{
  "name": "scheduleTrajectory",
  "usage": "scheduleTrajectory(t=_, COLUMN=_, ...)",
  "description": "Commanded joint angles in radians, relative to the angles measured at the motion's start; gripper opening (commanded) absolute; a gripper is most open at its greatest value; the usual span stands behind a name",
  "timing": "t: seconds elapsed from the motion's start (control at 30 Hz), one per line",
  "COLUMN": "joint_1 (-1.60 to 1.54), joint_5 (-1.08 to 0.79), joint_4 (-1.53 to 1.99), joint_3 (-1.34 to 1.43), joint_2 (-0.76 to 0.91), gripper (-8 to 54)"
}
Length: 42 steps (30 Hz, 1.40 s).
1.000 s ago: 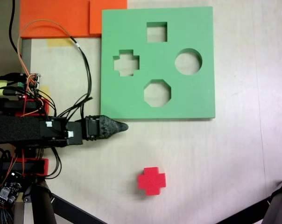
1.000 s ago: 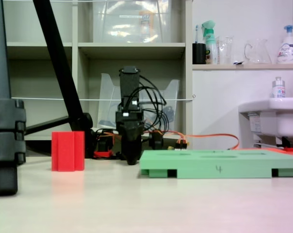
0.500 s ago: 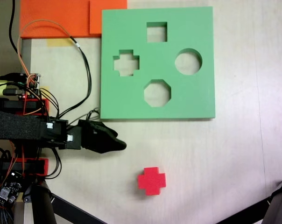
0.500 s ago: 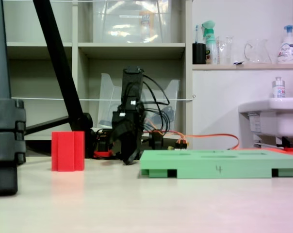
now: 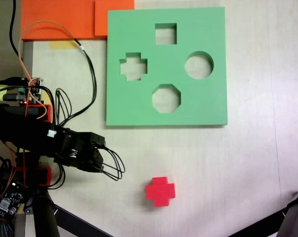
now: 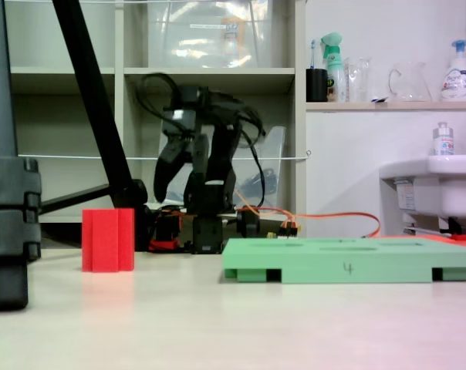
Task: Put the cross columnar block into the corresponding hole
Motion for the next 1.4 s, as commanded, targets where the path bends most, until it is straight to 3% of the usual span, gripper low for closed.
scheduleTrajectory(t=0.0, joint_1=0.014, joint_5=-0.005, joint_4=0.094, joint_3=-0.083, joint_2=0.032, gripper=23.3)
scheduleTrajectory(t=0.07, joint_1=0.034, joint_5=-0.061, joint_4=0.095, joint_3=-0.160, joint_2=-0.006, gripper=25.8)
scheduleTrajectory(t=0.1, joint_1=0.043, joint_5=-0.077, joint_4=0.107, joint_3=-0.219, joint_2=-0.048, gripper=35.7)
scheduleTrajectory(t=0.17, joint_1=0.044, joint_5=-0.077, joint_4=0.124, joint_3=-0.298, joint_2=-0.110, gripper=45.9)
scheduleTrajectory(t=0.4, joint_1=0.164, joint_5=-0.199, joint_4=0.127, joint_3=-0.557, joint_2=-0.469, gripper=52.2)
scheduleTrajectory(t=0.5, joint_1=0.201, joint_5=-0.250, joint_4=0.132, joint_3=-0.678, joint_2=-0.652, gripper=52.2)
scheduleTrajectory(t=0.8, joint_1=0.149, joint_5=-0.281, joint_4=0.118, joint_3=-0.891, joint_2=-0.923, gripper=52.1)
scheduleTrajectory(t=1.17, joint_1=0.089, joint_5=-0.176, joint_4=0.117, joint_3=-0.968, joint_2=-1.019, gripper=52.0)
scheduleTrajectory(t=1.37, joint_1=0.092, joint_5=-0.225, joint_4=0.132, joint_3=-0.968, joint_2=-1.019, gripper=52.0)
